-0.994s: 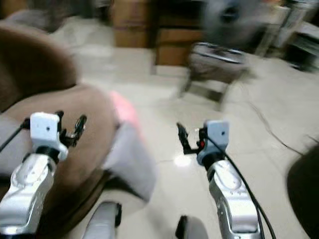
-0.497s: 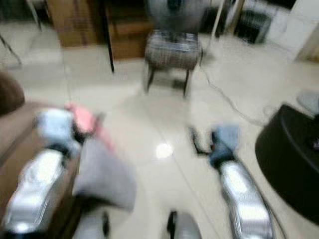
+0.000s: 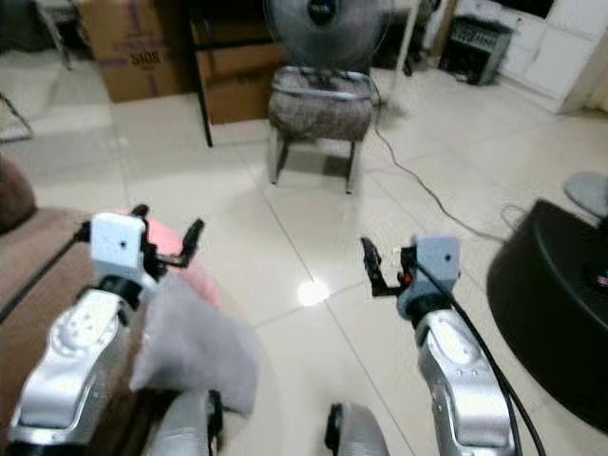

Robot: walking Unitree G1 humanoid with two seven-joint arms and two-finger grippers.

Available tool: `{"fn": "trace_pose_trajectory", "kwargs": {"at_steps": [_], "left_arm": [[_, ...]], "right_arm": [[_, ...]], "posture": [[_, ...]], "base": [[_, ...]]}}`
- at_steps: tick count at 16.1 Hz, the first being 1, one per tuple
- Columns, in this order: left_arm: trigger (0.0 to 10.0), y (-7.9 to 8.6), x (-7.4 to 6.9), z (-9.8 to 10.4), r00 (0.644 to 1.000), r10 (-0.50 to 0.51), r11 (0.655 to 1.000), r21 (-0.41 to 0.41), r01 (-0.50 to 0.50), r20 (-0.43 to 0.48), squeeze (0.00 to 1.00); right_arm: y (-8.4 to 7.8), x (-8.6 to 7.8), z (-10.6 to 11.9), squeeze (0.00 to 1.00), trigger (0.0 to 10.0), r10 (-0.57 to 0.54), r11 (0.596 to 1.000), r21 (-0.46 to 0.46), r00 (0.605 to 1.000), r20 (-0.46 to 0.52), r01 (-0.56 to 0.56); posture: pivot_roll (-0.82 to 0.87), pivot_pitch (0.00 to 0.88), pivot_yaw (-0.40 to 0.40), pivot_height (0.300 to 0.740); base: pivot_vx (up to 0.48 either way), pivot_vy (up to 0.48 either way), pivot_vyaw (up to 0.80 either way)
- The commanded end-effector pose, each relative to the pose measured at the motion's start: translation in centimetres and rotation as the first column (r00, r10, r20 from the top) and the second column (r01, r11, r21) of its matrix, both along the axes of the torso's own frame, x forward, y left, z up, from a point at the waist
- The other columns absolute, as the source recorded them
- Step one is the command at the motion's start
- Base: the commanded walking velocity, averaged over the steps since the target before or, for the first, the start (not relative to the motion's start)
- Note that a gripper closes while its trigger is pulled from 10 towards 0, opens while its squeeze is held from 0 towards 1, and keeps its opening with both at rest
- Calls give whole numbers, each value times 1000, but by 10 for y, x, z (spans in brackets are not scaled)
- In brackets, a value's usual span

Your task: Move the pillow to the sofa from floor

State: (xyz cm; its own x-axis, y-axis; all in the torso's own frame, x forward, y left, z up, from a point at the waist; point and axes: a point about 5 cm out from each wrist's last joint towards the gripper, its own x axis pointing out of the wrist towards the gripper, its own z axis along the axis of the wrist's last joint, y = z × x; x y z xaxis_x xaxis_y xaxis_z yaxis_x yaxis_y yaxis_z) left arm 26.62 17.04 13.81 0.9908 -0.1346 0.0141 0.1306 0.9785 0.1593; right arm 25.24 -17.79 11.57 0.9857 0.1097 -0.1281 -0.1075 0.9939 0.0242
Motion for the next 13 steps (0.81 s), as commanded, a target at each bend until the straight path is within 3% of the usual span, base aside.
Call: {"fn": "trace_pose_trajectory", "kwargs": {"at_steps": [1,5,9,12,13], "left_arm": [[10000,6,1,0,999,46,999,5,-46,-1,1000],[10000,12,4,-1,995,100,995,5,-100,-8,1000],[10000,10,3,-5,995,97,995,26,-96,-19,918],[10000,9,2,-6,995,94,995,28,-94,-24,914],[10000,9,2,-6,996,87,996,24,-86,-26,867]], "right_arm": [[5,0,0,0,10000,31,1000,0,999,-8,-31],[3,1,1,0,10000,48,999,4,999,-7,-48],[3,2,0,0,10000,56,998,0,998,-18,-56],[5,-1,-3,0,10000,62,998,2,998,-30,-62],[5,-2,-5,0,10000,59,998,-5,998,-39,-59]], "posture": [[40,0,-39,621],[40,0,-43,586],[40,0,-44,556],[39,0,-42,541],[37,0,-38,531]], "base": [[0,0,0],[0,0,0],[0,0,0],[0,0,0],[0,0,0]]}}
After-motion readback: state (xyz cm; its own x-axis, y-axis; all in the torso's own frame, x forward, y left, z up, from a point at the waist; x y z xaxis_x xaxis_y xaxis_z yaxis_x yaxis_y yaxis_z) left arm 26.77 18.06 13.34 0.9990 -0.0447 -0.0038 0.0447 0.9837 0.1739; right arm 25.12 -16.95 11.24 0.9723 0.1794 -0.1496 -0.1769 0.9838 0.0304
